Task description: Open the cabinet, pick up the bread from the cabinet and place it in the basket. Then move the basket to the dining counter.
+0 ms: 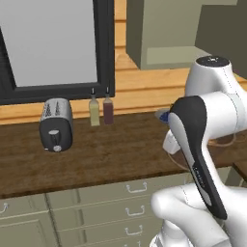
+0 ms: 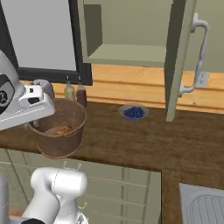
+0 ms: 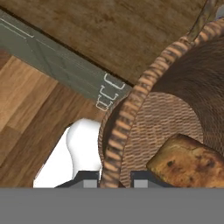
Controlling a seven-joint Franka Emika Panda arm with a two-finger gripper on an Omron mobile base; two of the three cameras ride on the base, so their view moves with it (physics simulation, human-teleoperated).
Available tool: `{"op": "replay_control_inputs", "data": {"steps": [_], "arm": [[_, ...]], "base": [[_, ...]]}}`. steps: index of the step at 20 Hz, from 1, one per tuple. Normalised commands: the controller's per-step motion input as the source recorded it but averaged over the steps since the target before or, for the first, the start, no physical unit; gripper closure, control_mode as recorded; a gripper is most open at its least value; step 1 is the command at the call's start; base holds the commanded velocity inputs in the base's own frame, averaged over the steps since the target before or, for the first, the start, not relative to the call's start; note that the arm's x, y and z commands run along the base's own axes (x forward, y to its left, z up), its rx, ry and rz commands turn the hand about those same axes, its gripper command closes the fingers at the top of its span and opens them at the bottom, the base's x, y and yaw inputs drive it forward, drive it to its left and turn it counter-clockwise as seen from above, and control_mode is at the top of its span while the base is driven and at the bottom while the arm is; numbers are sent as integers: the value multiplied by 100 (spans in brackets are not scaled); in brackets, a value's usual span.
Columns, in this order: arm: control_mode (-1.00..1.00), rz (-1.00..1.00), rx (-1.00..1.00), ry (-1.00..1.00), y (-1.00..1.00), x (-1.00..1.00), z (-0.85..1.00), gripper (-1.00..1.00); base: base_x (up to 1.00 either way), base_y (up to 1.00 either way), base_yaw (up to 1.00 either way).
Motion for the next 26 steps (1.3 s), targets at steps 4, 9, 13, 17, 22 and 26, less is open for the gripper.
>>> {"op": "replay_control_inputs", "data": {"steps": [4,9,13,17,22,26], "arm": [[100,0,0,0,0,0,0,100],[100,0,0,0,0,0,0,100],[100,0,0,0,0,0,0,100],[100,0,0,0,0,0,0,100],[100,0,0,0,0,0,0,100],[100,0,0,0,0,0,0,100]], "base": [[-48,83,9],[-16,98,54],[-6,79,89],[-4,44,100],[-4,47,100],[-3,46,100]]}}
